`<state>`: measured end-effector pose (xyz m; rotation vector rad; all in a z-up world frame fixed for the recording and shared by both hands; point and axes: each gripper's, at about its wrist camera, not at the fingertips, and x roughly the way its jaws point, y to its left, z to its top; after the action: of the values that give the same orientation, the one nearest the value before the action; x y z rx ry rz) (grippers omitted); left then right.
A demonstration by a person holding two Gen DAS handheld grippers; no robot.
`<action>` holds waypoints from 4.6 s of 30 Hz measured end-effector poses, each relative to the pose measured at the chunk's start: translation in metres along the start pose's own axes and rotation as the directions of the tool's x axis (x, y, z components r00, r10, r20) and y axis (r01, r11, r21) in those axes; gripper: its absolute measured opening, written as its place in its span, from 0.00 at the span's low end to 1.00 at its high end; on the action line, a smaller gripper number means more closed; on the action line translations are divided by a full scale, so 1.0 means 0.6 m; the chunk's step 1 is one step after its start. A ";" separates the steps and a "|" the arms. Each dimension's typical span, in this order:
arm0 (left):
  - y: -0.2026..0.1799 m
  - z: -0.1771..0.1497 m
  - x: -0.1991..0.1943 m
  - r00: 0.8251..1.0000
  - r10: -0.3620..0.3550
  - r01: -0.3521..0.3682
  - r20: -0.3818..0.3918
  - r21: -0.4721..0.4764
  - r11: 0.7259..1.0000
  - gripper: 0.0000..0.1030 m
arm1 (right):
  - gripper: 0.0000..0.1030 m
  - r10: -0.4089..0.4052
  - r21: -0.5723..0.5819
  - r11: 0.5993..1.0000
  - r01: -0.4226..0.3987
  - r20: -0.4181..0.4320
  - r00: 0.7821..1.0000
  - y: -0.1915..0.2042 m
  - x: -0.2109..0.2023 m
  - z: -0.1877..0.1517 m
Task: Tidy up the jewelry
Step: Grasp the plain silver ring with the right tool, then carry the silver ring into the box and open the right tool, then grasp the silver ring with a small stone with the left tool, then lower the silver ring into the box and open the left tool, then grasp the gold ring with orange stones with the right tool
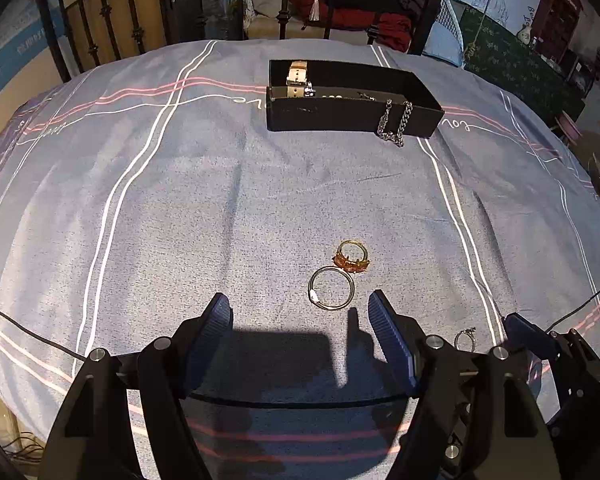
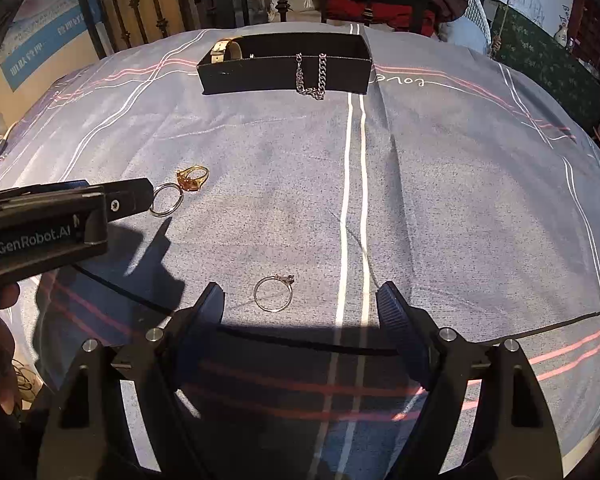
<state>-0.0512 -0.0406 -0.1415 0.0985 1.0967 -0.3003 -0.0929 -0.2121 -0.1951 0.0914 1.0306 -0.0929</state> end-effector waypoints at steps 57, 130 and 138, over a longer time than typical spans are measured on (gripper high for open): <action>-0.005 0.039 0.041 0.997 -0.067 0.066 0.028 0.023 0.998 0.36 | 0.63 0.028 -0.049 0.999 -0.019 0.198 0.980 -0.045 0.037 0.350; 0.123 0.174 -0.002 0.985 0.067 -0.050 0.161 -0.108 0.993 0.64 | 0.84 0.063 -0.070 0.996 -0.057 0.095 0.994 0.050 0.049 0.138; 0.153 0.118 0.038 0.995 0.079 -0.068 0.068 -0.145 0.987 0.64 | 0.71 0.047 -0.128 0.991 -0.043 0.031 0.998 0.099 0.117 0.136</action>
<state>0.0456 0.0264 -0.1356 0.0003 1.0357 -0.1575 0.0196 -0.1652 -0.2117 -0.0025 0.9978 0.0125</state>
